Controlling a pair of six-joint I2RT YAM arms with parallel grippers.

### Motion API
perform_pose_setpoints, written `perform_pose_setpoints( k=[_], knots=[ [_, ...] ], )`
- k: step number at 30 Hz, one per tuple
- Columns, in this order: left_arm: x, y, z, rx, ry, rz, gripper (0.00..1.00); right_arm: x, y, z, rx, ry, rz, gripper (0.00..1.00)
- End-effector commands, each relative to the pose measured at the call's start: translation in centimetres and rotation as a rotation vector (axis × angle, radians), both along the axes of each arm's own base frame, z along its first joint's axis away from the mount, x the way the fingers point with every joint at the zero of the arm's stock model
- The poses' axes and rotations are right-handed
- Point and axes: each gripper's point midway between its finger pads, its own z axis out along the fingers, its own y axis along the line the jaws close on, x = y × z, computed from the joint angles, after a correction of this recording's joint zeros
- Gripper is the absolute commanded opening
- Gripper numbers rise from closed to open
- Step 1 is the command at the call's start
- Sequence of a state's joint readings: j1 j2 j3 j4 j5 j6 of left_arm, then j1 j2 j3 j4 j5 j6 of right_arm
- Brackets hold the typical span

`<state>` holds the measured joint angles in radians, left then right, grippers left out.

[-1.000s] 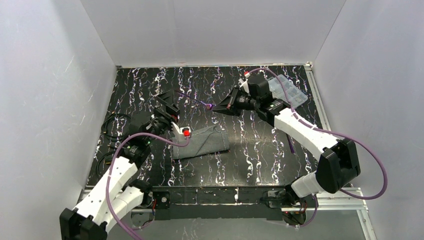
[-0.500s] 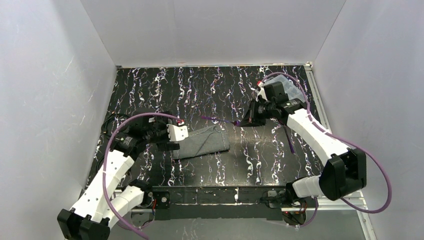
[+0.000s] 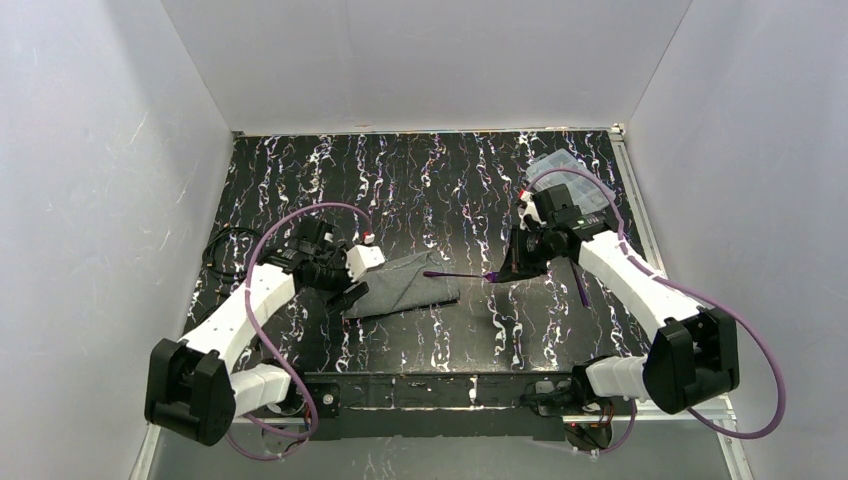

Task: Fold the napkin into a case and place the utensils inside
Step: Insert the fork into the folded napkin.

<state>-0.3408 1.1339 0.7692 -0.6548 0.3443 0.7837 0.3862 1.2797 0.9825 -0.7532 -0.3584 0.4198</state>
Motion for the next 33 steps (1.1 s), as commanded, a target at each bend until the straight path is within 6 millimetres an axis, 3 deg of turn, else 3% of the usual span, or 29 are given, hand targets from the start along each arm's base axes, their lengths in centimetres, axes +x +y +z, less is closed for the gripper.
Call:
perform_pose_setpoints(
  k=[1,13,23,33],
  knots=[
    [0.7,0.1,0.0,-0.003,0.024,0.067,0.6,1.5,0.9,-0.2,0.032,-0.031,0.001,0.01],
    [1.7,1.0,-2.4,0.069,0.025,0.075,0.45,0.1,1.3,-0.3,0.066,-0.006,0.066,0.01],
    [1.9,1.5,-3.9,0.1,0.036,0.08,0.43,0.0,2.7,-1.2,0.132,0.019,0.122,0.01],
    [2.2,1.7,-4.4,0.122,0.028,0.074,0.4,-0.2,2.8,-2.4,0.115,0.04,0.13,0.01]
  ],
)
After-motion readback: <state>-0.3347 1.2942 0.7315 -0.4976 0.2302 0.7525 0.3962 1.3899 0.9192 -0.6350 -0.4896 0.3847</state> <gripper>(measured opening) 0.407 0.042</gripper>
